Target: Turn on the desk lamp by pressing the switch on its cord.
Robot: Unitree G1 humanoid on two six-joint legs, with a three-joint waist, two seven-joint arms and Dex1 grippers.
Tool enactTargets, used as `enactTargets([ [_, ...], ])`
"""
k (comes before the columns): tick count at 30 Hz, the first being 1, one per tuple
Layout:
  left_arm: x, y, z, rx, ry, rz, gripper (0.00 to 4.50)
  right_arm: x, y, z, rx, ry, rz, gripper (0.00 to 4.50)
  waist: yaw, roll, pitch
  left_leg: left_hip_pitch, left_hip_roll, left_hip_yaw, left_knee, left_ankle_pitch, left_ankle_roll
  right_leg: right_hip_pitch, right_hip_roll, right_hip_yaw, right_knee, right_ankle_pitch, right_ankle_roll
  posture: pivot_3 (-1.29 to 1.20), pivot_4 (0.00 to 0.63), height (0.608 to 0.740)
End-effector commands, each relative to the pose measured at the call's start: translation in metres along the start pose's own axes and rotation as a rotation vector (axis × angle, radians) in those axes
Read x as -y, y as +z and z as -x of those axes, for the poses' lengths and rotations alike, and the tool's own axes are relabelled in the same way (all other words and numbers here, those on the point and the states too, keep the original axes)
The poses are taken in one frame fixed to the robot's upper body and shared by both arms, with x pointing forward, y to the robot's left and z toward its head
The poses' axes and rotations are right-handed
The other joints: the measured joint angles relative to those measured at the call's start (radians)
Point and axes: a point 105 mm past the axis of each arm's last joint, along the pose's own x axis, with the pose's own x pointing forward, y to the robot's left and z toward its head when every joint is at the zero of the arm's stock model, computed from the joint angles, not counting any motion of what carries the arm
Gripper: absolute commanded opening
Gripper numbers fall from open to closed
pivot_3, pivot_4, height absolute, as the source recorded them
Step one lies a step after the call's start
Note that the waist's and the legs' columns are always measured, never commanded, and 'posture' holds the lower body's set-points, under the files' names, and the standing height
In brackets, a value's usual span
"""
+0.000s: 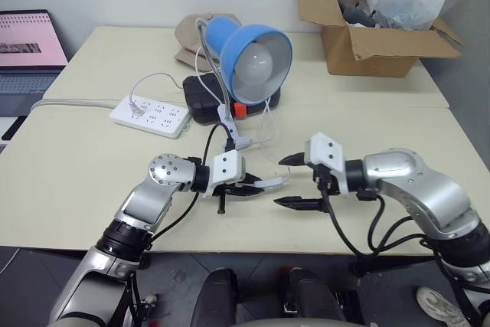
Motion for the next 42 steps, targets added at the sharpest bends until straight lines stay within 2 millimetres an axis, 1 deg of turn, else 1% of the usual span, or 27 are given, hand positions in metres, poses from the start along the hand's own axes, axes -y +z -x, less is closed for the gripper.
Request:
enactTargets([
  [1,-0.002,0.012,0.005,0.032,0.011,-0.043,0.39,0.003,0.004,-0.006,0.001,0.023,0.016,4.5,0.0,0.0,0.0,0.0,0.0,0.0,0.0,0.0,0.0,0.0,0.0,0.0,0.0,0.0,0.0,0.0,0.15,0.74],
  [5,-0.002,0.014,0.006,0.046,0.014,-0.036,0.39,0.005,0.001,-0.014,0.009,0.043,-0.005,4.5,0.0,0.0,0.0,0.0,0.0,0.0,0.0,0.0,0.0,0.0,0.0,0.0,0.0,0.0,0.0,0.0,0.15,0.74],
  [20,-0.001,0.014,0.006,0.051,0.018,-0.035,0.39,0.01,-0.009,-0.013,-0.012,0.039,-0.005,4.5,0.0,0.0,0.0,0.0,0.0,0.0,0.0,0.0,0.0,0.0,0.0,0.0,0.0,0.0,0.0,0.0,0.15,0.74],
  [21,-0.001,0.015,0.006,0.051,0.017,-0.036,0.39,0.01,-0.009,-0.012,-0.012,0.039,-0.003,4.12,0.0,0.0,0.0,0.0,0.0,0.0,0.0,0.0,0.0,0.0,0.0,0.0,0.0,0.0,0.0,0.0,0.15,0.74],
  [22,0.0,0.015,0.006,0.051,0.018,-0.037,0.39,0.01,-0.01,-0.012,-0.013,0.04,-0.002,4.04,0.0,0.0,0.0,0.0,0.0,0.0,0.0,0.0,0.0,0.0,0.0,0.0,0.0,0.0,0.0,0.0,0.15,0.74],
  [24,-0.001,0.015,0.005,0.053,0.019,-0.038,0.39,0.01,-0.011,-0.01,-0.017,0.038,0.002,3.57,0.0,0.0,0.0,0.0,0.0,0.0,0.0,0.0,0.0,0.0,0.0,0.0,0.0,0.0,0.0,0.0,0.15,0.74],
  [25,-0.001,0.016,0.005,0.055,0.022,-0.038,0.39,0.011,-0.012,-0.01,-0.021,0.038,0.006,3.26,0.0,0.0,0.0,0.0,0.0,0.0,0.0,0.0,0.0,0.0,0.0,0.0,0.0,0.0,0.0,0.0,0.15,0.74],
  [26,-0.002,0.016,0.005,0.057,0.023,-0.038,0.39,0.011,-0.013,-0.009,-0.024,0.038,0.007,3.15,0.0,0.0,0.0,0.0,0.0,0.0,0.0,0.0,0.0,0.0,0.0,0.0,0.0,0.0,0.0,0.0,0.15,0.74],
  [29,-0.002,0.018,0.005,0.061,0.026,-0.04,0.39,0.01,-0.017,-0.008,-0.041,0.042,0.025,2.56,0.0,0.0,0.0,0.0,0.0,0.0,0.0,0.0,0.0,0.0,0.0,0.0,0.0,0.0,0.0,0.0,0.15,0.74],
  [30,-0.003,0.019,0.004,0.062,0.028,-0.041,0.39,0.01,-0.019,-0.008,-0.051,0.045,0.037,2.3,0.0,0.0,0.0,0.0,0.0,0.0,0.0,0.0,0.0,0.0,0.0,0.0,0.0,0.0,0.0,0.0,0.15,0.74],
  [31,-0.003,0.019,0.004,0.064,0.03,-0.042,0.39,0.01,-0.02,-0.008,-0.059,0.049,0.048,2.16,0.0,0.0,0.0,0.0,0.0,0.0,0.0,0.0,0.0,0.0,0.0,0.0,0.0,0.0,0.0,0.0,0.15,0.74],
  [33,-0.005,0.02,0.004,0.066,0.032,-0.044,0.39,0.009,-0.022,-0.008,-0.069,0.052,0.068,1.59,0.0,0.0,0.0,0.0,0.0,0.0,0.0,0.0,0.0,0.0,0.0,0.0,0.0,0.0,0.0,0.0,0.15,0.74],
  [37,-0.007,0.022,0.004,0.07,0.035,-0.047,0.39,0.01,-0.023,-0.008,-0.075,0.056,0.102,0.82,0.0,0.0,0.0,0.0,0.0,0.0,0.0,0.0,0.0,0.0,0.0,0.0,0.0,0.0,0.0,0.0,0.15,0.74],
  [38,-0.007,0.022,0.004,0.071,0.035,-0.048,0.39,0.01,-0.023,-0.008,-0.076,0.057,0.11,0.72,0.0,0.0,0.0,0.0,0.0,0.0,0.0,0.0,0.0,0.0,0.0,0.0,0.0,0.0,0.0,0.0,0.15,0.74],
  [42,-0.007,0.023,0.004,0.075,0.036,-0.05,0.39,0.011,-0.022,-0.008,-0.073,0.058,0.128,0.65,0.0,0.0,0.0,0.0,0.0,0.0,0.0,0.0,0.0,0.0,0.0,0.0,0.0,0.0,0.0,0.0,0.15,0.74],
])
